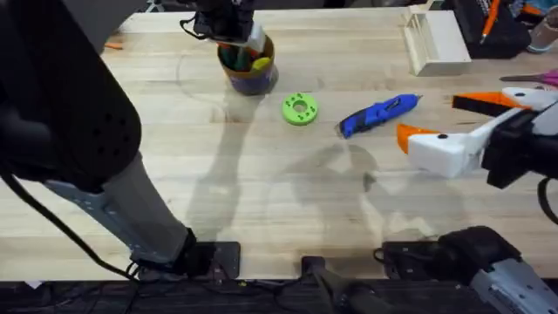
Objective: Pick up the gripper from the table and insert it into the empty holder that is missing its gripper. Then pick up a screw, insert it into the mounting hole, and use the screwdriver to tighten it. Finally, clean up the table by picking up the vegetable and placing it into the bucket.
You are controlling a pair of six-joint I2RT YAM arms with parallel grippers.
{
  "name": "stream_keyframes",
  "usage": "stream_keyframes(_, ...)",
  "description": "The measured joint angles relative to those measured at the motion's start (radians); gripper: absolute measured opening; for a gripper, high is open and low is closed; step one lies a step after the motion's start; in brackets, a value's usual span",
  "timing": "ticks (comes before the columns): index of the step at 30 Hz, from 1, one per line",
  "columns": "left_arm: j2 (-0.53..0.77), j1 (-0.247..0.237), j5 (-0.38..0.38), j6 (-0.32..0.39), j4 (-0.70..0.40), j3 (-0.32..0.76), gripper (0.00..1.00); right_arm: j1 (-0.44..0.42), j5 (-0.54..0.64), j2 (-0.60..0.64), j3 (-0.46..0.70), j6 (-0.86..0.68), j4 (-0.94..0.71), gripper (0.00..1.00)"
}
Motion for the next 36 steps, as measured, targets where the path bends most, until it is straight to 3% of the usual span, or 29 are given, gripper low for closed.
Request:
stream_keyframes(2, 0.0, 0.0, 0.0, 0.0, 0.0, 0.0, 0.855, 0.0, 0.0, 0.0, 0.0, 0.0, 0.0, 0.994)
stream_keyframes(4, 0.0, 0.0, 0.0, -0.004, 0.0, 0.0, 0.974, 0.0, 0.0, 0.0, 0.0, 0.0, 0.0, 0.993)
stream_keyframes(13, -0.023, -0.004, 0.0, -0.005, -0.04, 0.019, 0.985, 0.0, 0.0, 0.0, 0.0, 0.0, 0.0, 0.993)
stream_keyframes(27, -0.373, -0.012, -0.039, -0.003, -0.277, 0.042, 0.988, 0.0, 0.0, 0.0, 0.0, 0.0, 0.0, 0.993)
stream_keyframes(31, -0.499, -0.052, -0.066, -0.008, -0.269, -0.027, 0.988, 0.0, 0.0, 0.0, 0.0, 0.0, -0.009, 0.993)
stream_keyframes(36, -0.713, -0.114, -0.1, -0.054, -0.232, -0.222, 0.988, 0.0, 0.0, 0.0, 0.0, 0.0, -0.023, 0.993)
